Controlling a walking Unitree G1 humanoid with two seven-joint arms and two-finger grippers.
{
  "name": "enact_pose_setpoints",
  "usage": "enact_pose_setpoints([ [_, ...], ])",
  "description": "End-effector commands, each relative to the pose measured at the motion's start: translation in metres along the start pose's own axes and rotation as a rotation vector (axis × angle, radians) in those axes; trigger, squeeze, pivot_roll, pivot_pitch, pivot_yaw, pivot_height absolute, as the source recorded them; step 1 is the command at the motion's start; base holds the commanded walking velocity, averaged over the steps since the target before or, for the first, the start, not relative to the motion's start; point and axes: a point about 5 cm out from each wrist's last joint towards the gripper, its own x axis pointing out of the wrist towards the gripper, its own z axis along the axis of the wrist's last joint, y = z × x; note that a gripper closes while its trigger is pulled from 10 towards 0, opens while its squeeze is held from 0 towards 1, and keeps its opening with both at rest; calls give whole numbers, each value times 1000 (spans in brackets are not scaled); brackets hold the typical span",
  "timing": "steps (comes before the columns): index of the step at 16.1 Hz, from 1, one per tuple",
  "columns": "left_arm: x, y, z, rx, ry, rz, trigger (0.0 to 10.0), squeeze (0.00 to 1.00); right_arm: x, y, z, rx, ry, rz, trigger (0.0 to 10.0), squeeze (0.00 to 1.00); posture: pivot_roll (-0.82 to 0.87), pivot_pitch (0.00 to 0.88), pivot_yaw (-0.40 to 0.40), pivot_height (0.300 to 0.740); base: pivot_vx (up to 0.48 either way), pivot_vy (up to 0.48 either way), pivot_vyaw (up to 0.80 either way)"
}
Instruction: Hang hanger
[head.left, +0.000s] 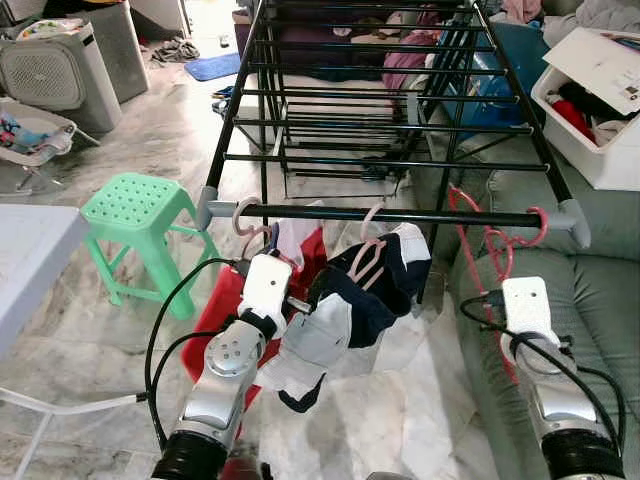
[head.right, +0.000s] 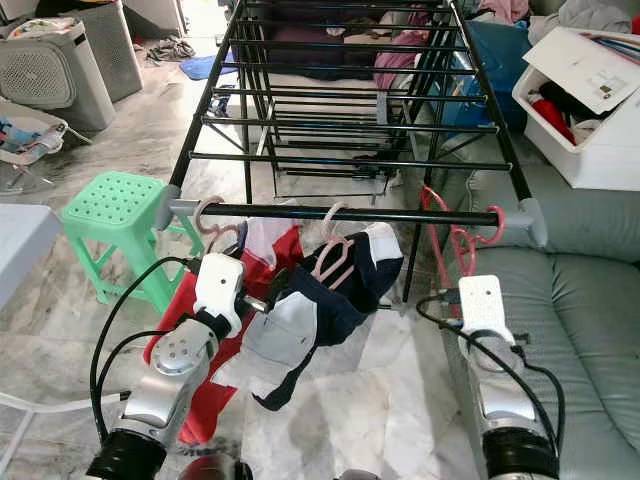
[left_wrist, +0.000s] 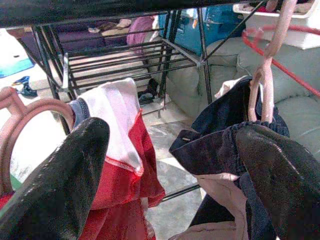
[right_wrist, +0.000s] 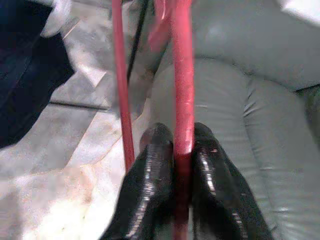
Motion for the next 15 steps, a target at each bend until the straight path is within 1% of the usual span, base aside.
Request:
enact_pose_setpoints([
  [1,0,0,-1,6,13,-1,10000,0,-2,4,-9,-13,13,7,10000,1000,-43,0,-13,740,0,0,0],
  [2,0,1,-1,6,12,0,10000,0,-4,4,-6,-25,-14,-7,10000,1000,-44,0,-7,740,0,0,0],
  [3,-1,2,-1,10,18,9,10000,0,-9,5,-2,-10,-60,-35,10000,1000,-44,0,-7,740,0,0,0],
  [5,-4,4,-3,19,26,36,10000,0,-17,7,-5,8,-78,-58,10000,1000,-44,0,-3,740,0,0,0],
  [8,-10,8,-6,27,41,74,10000,0,-36,4,-11,33,-145,-116,10000,1000,-48,0,5,740,0,0,0],
  [9,-13,10,-6,23,44,81,10000,0,-43,3,-12,29,-171,-125,10000,1000,-48,0,7,740,0,0,0],
  [10,-15,11,-6,29,50,87,10000,0,-49,3,-12,35,-187,-133,10000,1000,-49,0,10,740,0,0,0],
  [12,-25,12,-7,56,51,92,10000,0,-63,4,-14,72,-219,-129,10000,1000,-41,0,13,740,0,0,0],
  [14,-34,19,-9,63,66,124,10000,0,-74,6,-10,64,-270,-125,10000,1000,-33,0,12,740,0,0,0],
  [15,-36,20,-9,63,69,128,10000,0,-76,6,-9,50,-283,-125,10000,1000,-33,0,12,740,0,0,0],
])
